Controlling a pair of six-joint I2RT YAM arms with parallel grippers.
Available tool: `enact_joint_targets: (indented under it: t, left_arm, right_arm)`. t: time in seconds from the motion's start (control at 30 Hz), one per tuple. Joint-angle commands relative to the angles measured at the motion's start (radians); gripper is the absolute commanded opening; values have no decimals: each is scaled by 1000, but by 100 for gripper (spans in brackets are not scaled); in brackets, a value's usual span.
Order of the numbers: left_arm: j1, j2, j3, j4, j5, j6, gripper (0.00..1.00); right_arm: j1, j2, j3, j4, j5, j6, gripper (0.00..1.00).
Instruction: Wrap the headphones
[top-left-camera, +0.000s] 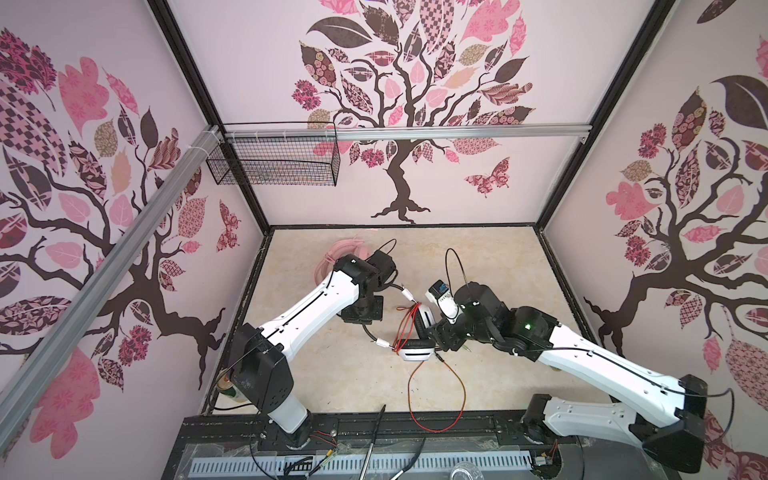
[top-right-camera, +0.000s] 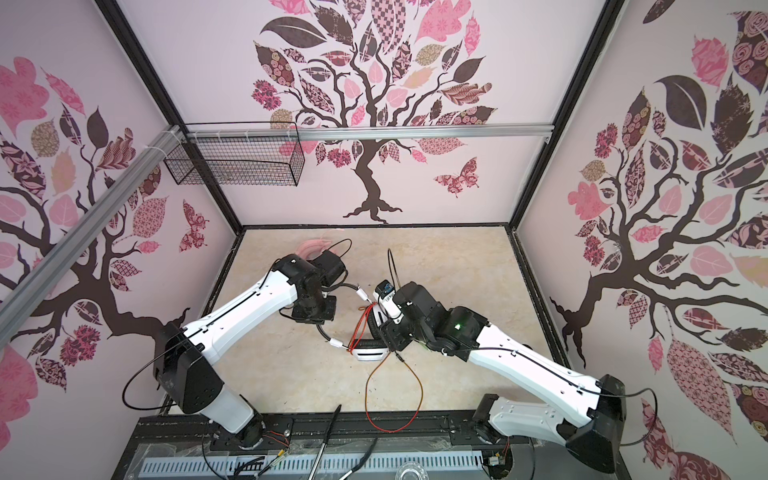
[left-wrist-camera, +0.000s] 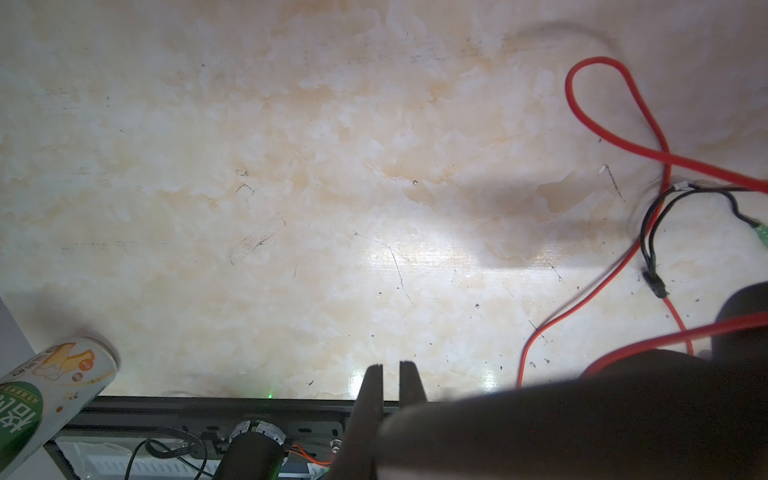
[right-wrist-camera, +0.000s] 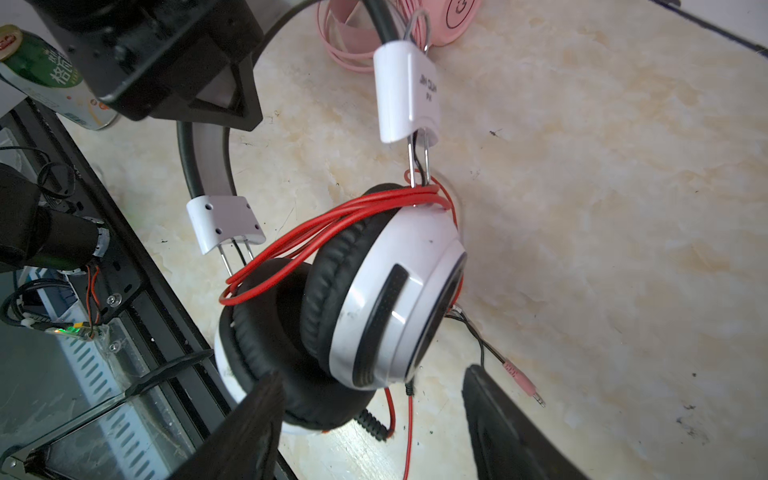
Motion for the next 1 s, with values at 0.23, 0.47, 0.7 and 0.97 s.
enact_joint_targets:
  t: [0.23, 0.47, 0.7, 0.97]
  left_arm:
    - [3, -20, 2, 55, 105, -44, 0]
    - [-25, -2, 1, 68, 118, -52, 0]
    - [-32, -6, -18, 67, 106, -42, 0]
    - [-36, 8, -33, 98, 212, -38, 0]
  right_arm:
    - [3, 104, 11, 43, 11, 42, 74]
    - [8, 145, 14, 74, 111, 49, 76]
    - [8, 160, 6, 90, 272, 32, 46]
    - [5, 173, 23, 74, 315, 49, 33]
